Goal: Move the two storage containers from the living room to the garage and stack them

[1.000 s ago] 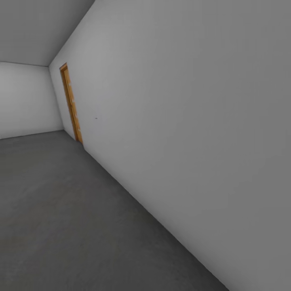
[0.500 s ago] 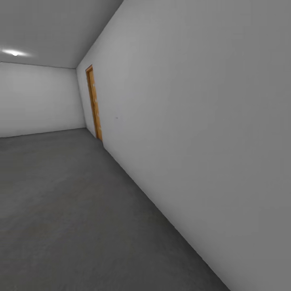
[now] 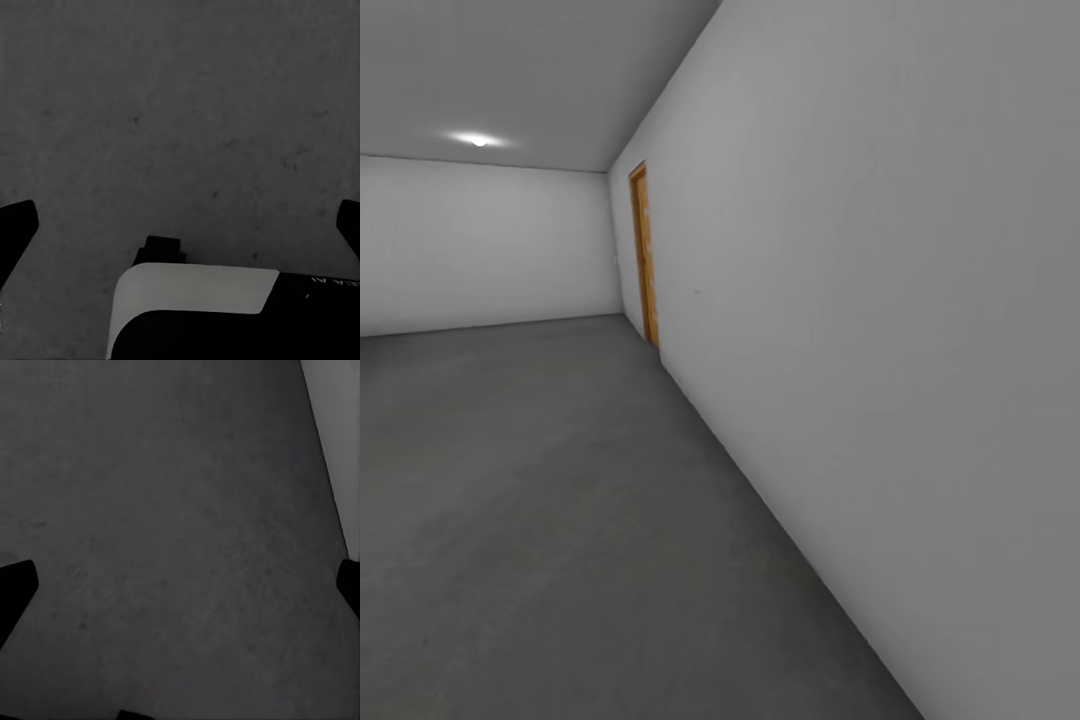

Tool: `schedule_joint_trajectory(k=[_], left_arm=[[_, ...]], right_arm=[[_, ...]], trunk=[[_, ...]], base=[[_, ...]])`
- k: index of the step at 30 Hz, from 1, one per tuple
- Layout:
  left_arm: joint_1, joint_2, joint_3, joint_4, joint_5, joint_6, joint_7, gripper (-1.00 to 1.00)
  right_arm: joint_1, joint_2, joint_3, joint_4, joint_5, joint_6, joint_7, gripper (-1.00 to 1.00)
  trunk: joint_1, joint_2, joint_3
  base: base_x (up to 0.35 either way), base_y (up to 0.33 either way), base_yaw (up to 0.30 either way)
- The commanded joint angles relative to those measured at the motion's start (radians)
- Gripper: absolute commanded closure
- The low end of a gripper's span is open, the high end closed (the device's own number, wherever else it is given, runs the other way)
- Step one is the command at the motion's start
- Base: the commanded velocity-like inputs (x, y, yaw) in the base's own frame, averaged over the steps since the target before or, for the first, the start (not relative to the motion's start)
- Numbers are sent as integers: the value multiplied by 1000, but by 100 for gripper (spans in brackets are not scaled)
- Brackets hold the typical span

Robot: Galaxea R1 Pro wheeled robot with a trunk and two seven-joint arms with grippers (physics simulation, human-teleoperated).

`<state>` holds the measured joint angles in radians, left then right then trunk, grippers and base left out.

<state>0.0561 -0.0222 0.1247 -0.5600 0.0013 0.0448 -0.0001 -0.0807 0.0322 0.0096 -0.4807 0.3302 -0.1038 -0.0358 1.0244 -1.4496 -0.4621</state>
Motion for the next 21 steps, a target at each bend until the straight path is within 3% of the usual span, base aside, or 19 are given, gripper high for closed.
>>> schedule_joint_trajectory(k=[1, 7, 11, 21], left_arm=[[1, -1, 4, -3, 0, 1, 0, -100], [1, 1, 4, 2, -2, -39, -4, -100], [1, 14, 5, 3, 1, -42, -3, -100], [1, 15, 27, 0, 2, -52, -1, -100]], right_arm=[[-1, 0, 1, 1, 7, -2, -4, -100], [-1, 3, 1, 2, 1, -2, -4, -100], [-1, 2, -1, 2, 0, -17, 7, -100], [-1, -1, -2, 2, -2, -38, 9, -100]], trunk=[[1, 0, -1], [1, 0, -1], [1, 0, -1], [1, 0, -1]], base=[[326, 0, 300], [327, 0, 300], [327, 0, 300], [327, 0, 300]])
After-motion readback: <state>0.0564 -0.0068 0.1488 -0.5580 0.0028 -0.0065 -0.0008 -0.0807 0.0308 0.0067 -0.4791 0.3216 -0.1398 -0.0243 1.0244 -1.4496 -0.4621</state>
